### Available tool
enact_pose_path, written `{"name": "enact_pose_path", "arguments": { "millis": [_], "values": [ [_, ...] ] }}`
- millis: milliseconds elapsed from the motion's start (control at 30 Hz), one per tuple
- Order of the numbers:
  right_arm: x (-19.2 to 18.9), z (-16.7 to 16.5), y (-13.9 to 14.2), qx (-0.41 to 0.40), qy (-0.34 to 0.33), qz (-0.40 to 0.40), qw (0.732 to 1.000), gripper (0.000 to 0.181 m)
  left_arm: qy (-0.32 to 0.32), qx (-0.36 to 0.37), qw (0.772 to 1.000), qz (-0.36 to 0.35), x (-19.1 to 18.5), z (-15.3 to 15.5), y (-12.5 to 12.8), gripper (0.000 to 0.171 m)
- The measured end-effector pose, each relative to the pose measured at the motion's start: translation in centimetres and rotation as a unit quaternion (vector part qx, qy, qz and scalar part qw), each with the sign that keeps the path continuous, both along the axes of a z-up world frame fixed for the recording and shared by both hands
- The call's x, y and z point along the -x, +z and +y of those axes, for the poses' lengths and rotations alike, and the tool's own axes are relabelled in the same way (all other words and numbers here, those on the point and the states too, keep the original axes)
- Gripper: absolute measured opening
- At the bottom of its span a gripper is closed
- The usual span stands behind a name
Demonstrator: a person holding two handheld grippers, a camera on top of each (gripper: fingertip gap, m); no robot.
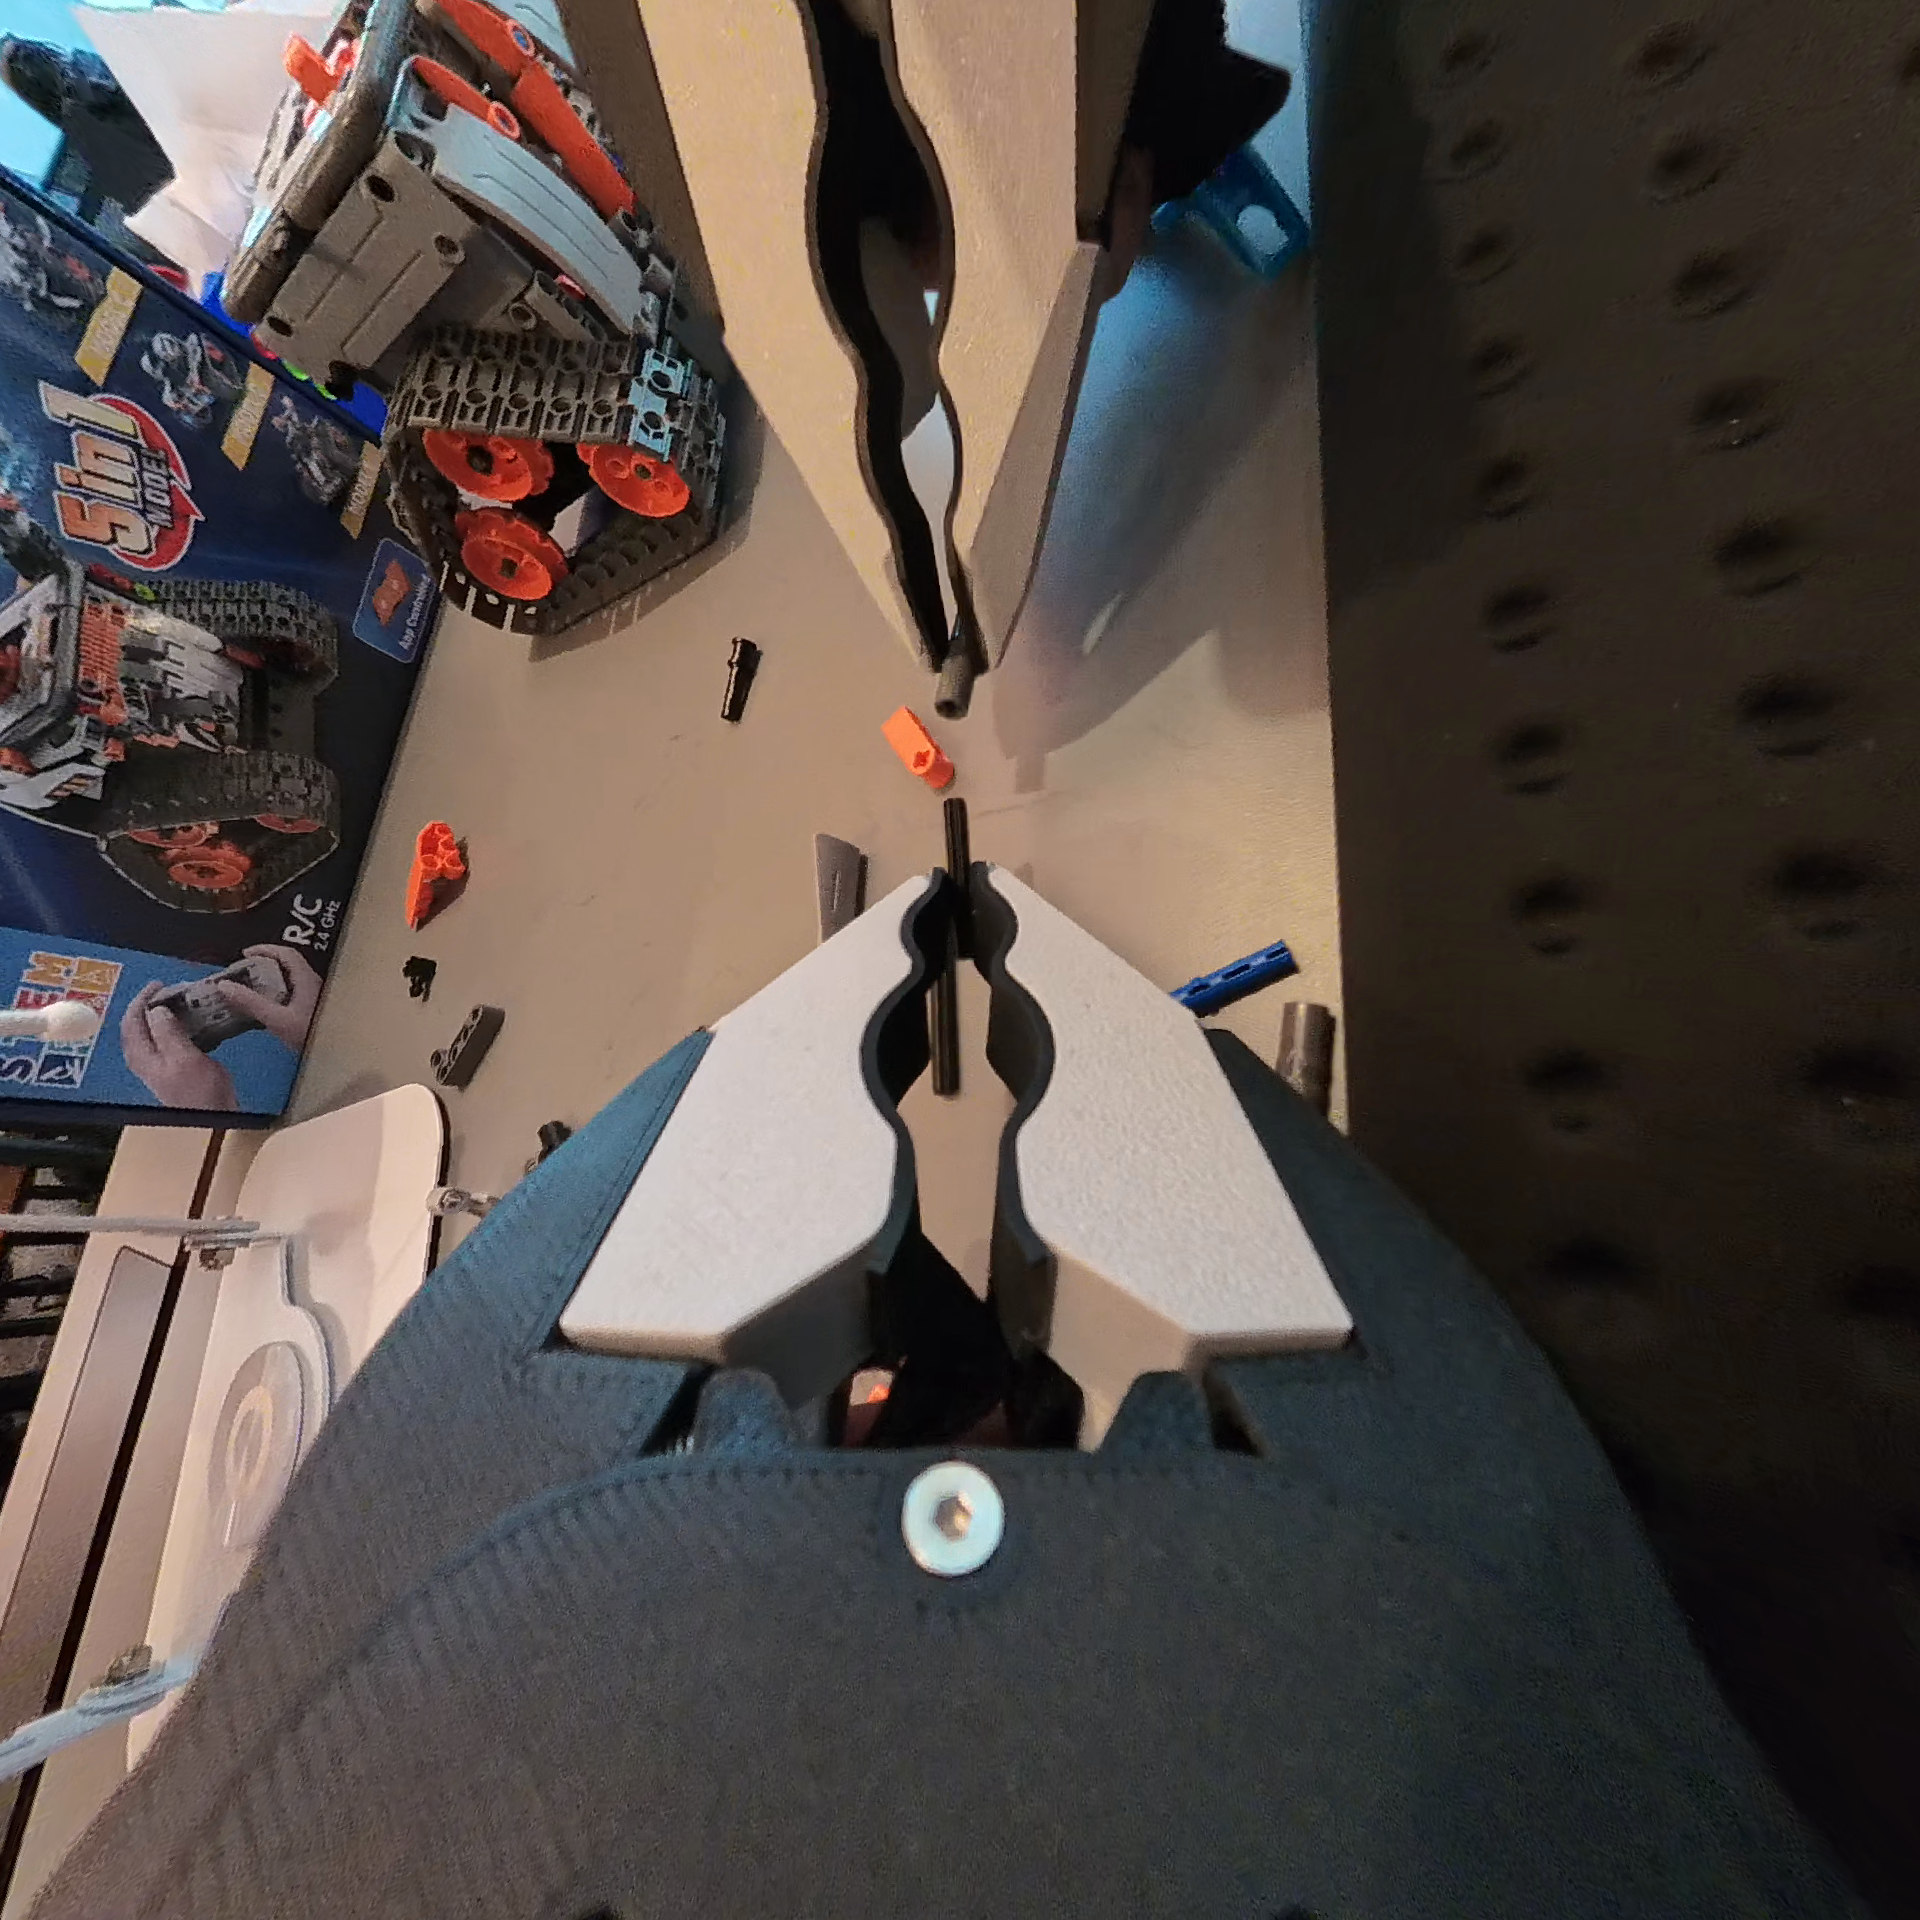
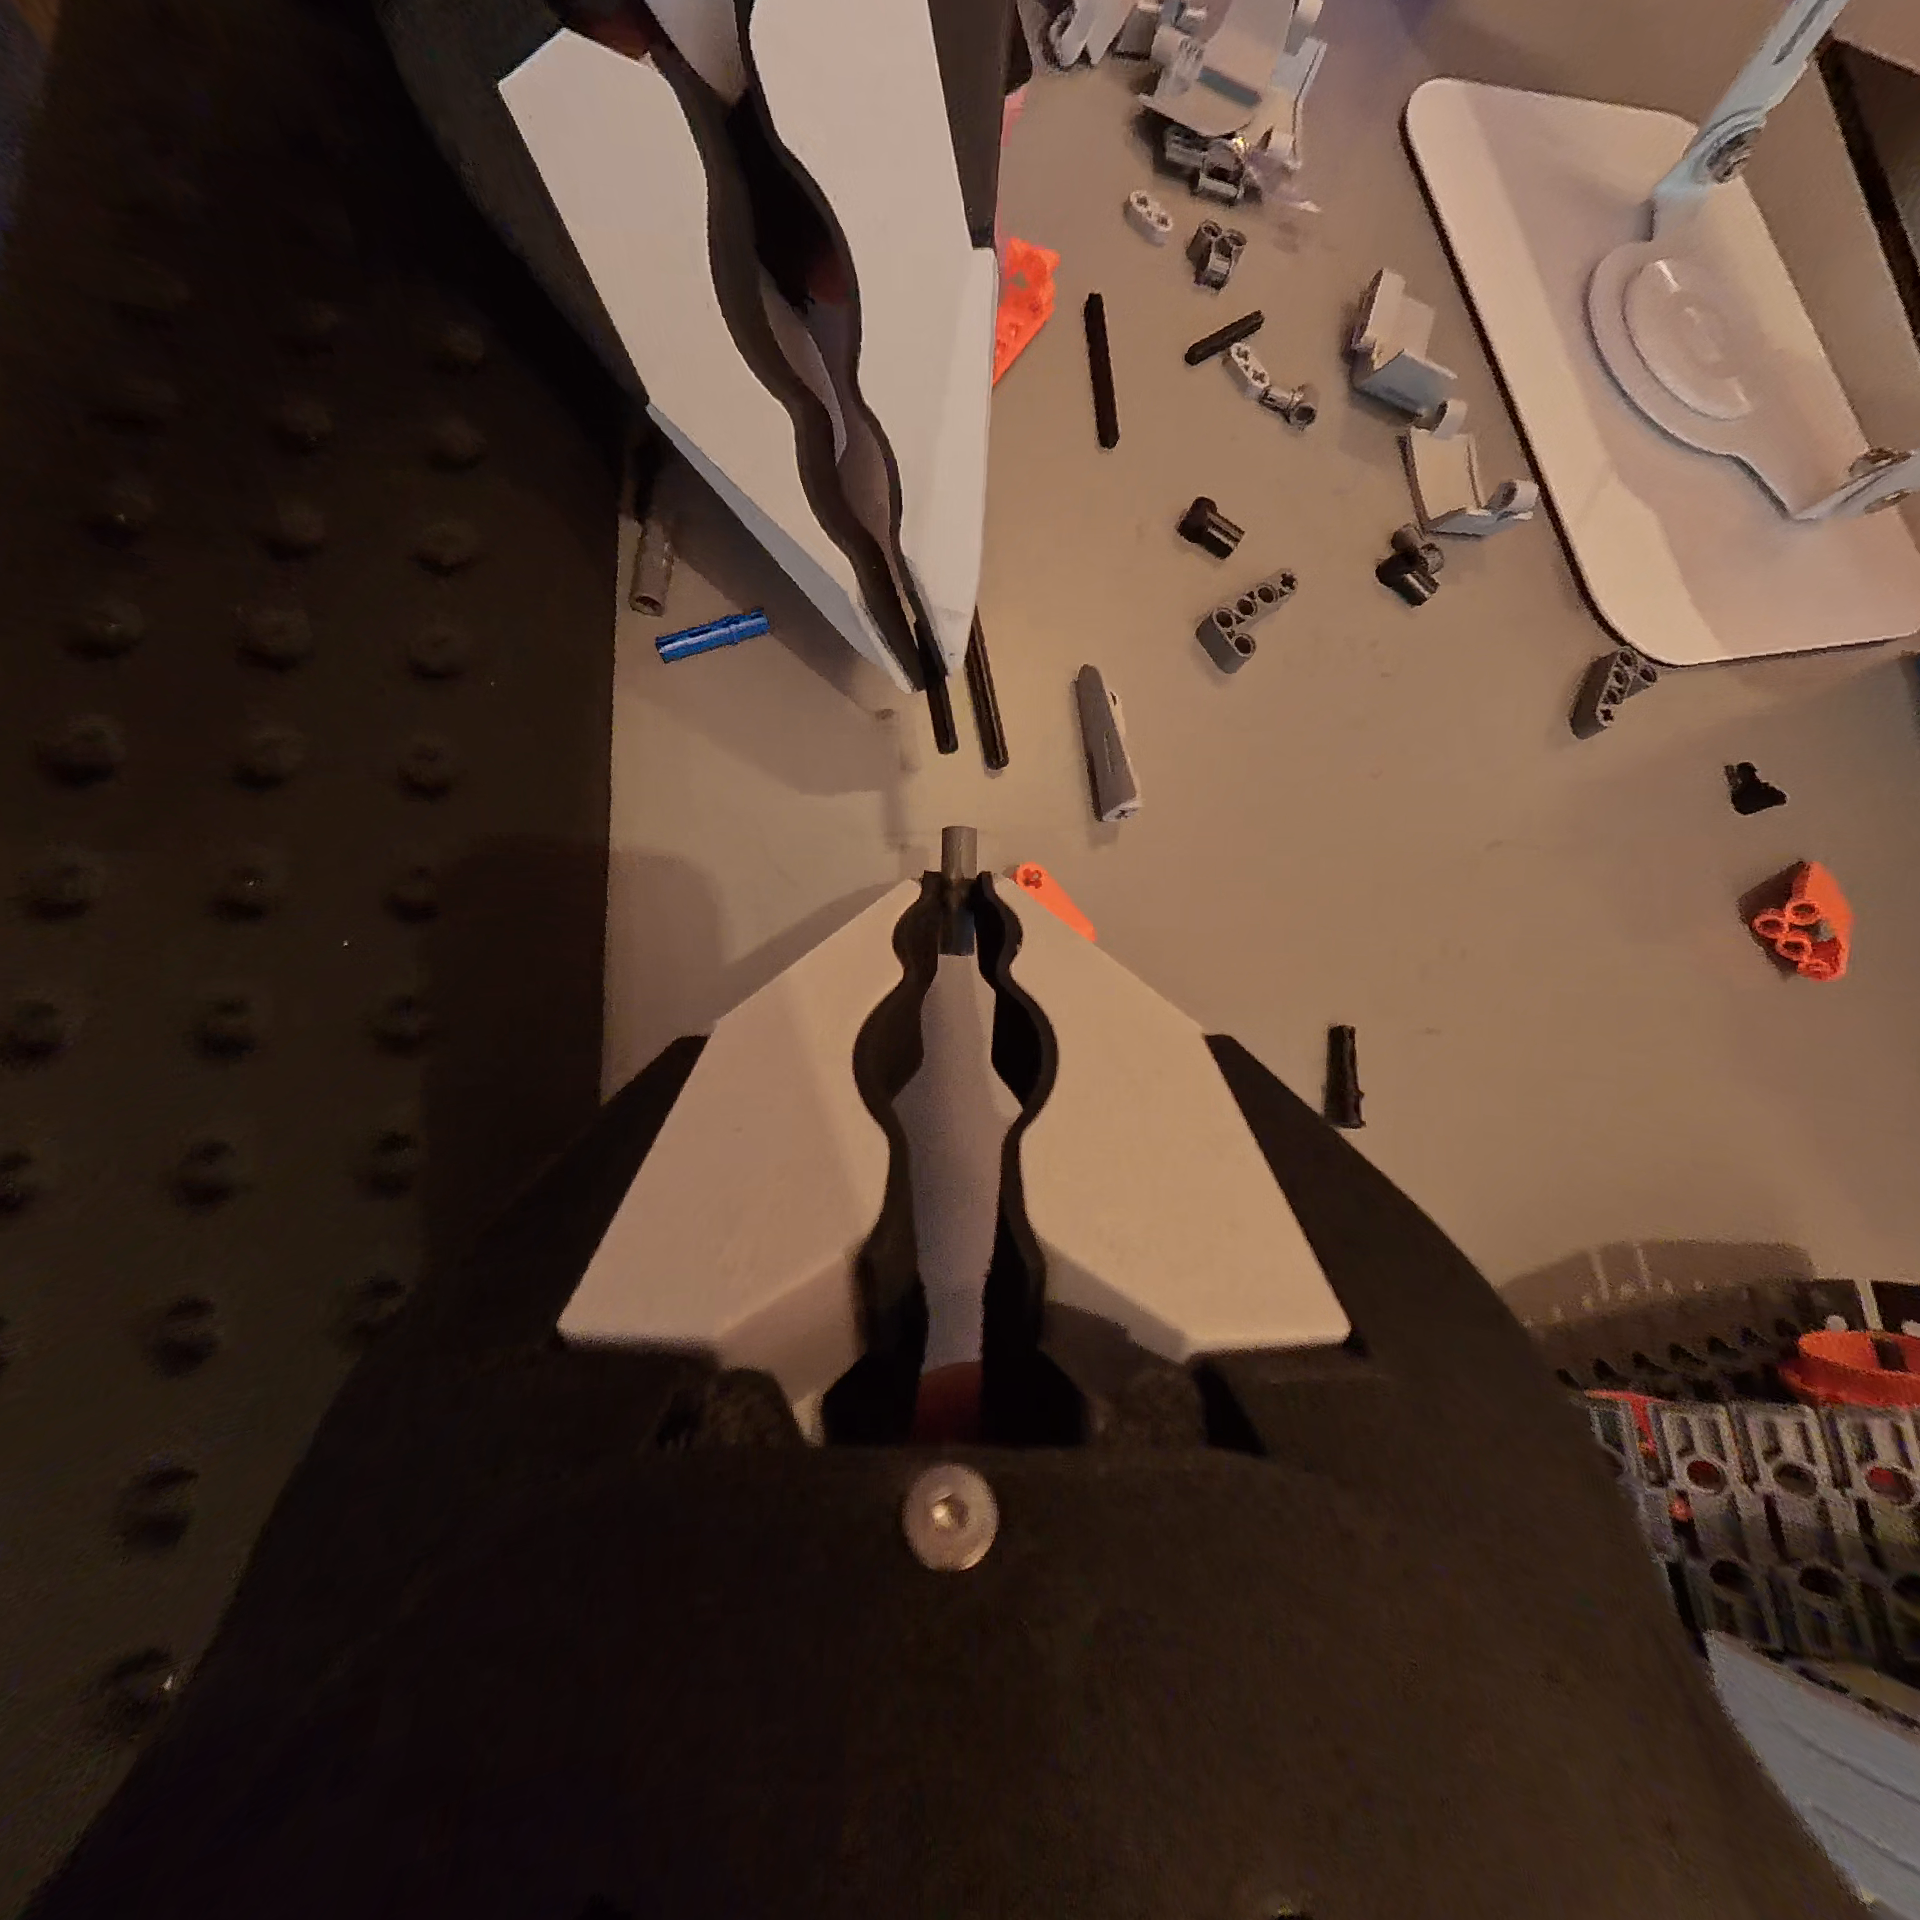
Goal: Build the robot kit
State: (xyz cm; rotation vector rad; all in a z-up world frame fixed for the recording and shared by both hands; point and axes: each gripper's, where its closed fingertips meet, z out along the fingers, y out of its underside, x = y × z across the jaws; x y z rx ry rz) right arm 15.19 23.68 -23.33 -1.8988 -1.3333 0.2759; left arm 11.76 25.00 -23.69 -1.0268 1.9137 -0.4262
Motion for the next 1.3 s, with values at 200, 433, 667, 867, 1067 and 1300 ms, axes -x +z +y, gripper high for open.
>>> {"name": "enact_pose_path", "arguments": {
  "millis": [200,433,667,867,1067,1300],
  "values": [
    [0.9,-0.3,-1.0,0.014,0.016,-0.006,1.0,0.004,-0.011,-0.003,1.0,0.007,-0.2,-0.5,-0.5,0.002],
    [1.3,-0.2,-1.3,0.02,0.016,0.0,1.0,0.004,-0.019,-0.011,1.0,0.013,-0.5,-0.9,-0.8,0.002],
    [1.4,-0.3,-1.5,0.036,0.015,0.007,0.999,0.003,-0.024,-0.035,0.999,0.02,-0.5,-1.0,-1.1,0.002],
    [1.1,0.0,-1.4,0.051,0.008,-0.005,0.999,0.003,-0.039,-0.139,0.989,0.02,-0.7,-0.8,-0.9,0.002],
    [1.0,-0.2,-1.8,0.075,0.013,-0.021,0.997,0.004,-0.061,-0.223,0.972,0.034,-0.7,-0.9,-1.1,0.002],
    [1.0,-0.2,-2.0,0.102,0.033,-0.045,0.993,0.004,-0.084,-0.249,0.964,0.035,-0.8,-1.2,-1.0,0.002]
  ]
}}
